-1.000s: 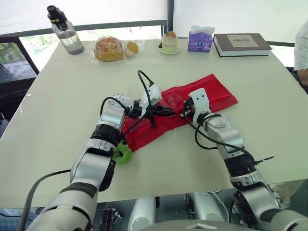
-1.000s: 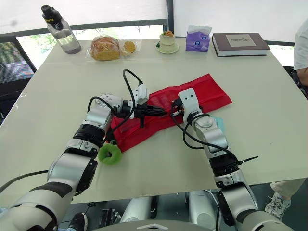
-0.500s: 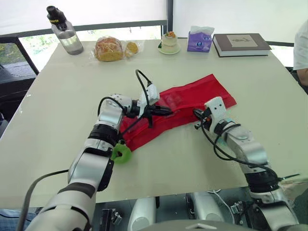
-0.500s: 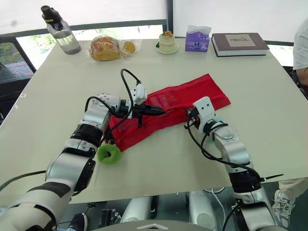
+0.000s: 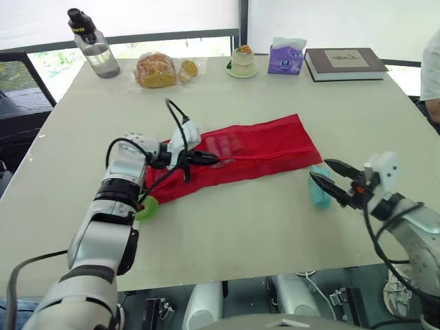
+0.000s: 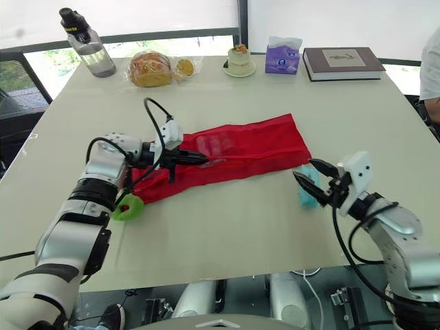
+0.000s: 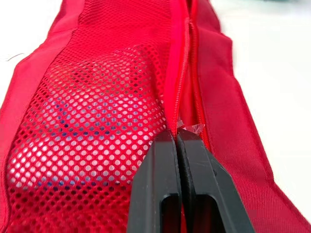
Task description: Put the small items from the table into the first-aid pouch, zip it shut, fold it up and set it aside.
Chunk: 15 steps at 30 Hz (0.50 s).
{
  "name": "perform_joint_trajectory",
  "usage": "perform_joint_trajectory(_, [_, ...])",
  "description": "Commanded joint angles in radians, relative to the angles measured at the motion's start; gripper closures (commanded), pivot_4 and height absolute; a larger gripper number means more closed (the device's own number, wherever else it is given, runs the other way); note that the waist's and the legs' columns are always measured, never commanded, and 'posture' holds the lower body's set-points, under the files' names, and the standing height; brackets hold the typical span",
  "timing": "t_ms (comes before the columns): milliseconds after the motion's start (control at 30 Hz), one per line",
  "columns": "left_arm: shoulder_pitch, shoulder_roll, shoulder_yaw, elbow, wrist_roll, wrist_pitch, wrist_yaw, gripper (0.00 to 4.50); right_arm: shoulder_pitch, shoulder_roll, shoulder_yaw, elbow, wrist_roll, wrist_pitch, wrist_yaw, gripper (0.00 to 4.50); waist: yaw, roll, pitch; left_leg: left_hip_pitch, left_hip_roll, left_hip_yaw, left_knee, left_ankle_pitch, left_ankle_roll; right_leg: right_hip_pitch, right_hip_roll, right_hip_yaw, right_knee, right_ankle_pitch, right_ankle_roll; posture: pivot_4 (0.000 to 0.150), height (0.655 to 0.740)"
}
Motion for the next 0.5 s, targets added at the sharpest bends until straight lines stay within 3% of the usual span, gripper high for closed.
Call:
perform_joint_trajectory(33, [0.009, 0.045, 0.035, -0.006, 0.001, -0.015, 0.015, 4.50, 0.027, -0.075, -0.129, -0.081, 0.169, 0.051, 0.067, 0.06, 0.000, 0.000, 0.000, 0.000, 0.000, 0.000, 0.000, 0.000, 0.000, 0.000, 0.000, 0.000, 0.000, 0.000, 0.000, 0.150, 0.7400])
perform_joint_trajectory(200, [0.017, 0.075, 0.039, 0.013, 0.007, -0.029, 0.028, 4.50, 0.061, -0.158, -0.217, -0.099, 0.273, 0.078, 0.102, 0.06, 0.001, 0.000, 0.000, 0.000, 0.000, 0.000, 0.000, 0.000, 0.000, 0.000, 0.000, 0.000, 0.000, 0.000, 0.000, 0.150, 0.7400])
perform_joint_trajectory(400, [0.000, 0.058, 0.040, -0.011, -0.016, 0.028, 0.020, 4.50, 0.033, -0.181, -0.205, -0.094, 0.235, 0.038, 0.069, 0.06, 0.003, 0.000, 0.000, 0.000, 0.000, 0.000, 0.000, 0.000, 0.000, 0.001, 0.000, 0.000, 0.000, 0.000, 0.000, 0.150, 0.7400])
perform_joint_trajectory(500, [-0.002, 0.062, 0.041, -0.040, -0.026, 0.061, 0.010, 3.46, 0.025, -0.187, -0.179, -0.101, 0.162, 0.016, 0.026, 0.00, 0.003, 0.000, 0.000, 0.000, 0.000, 0.000, 0.000, 0.000, 0.000, 0.001, 0.000, 0.000, 0.000, 0.000, 0.000, 0.150, 0.7400])
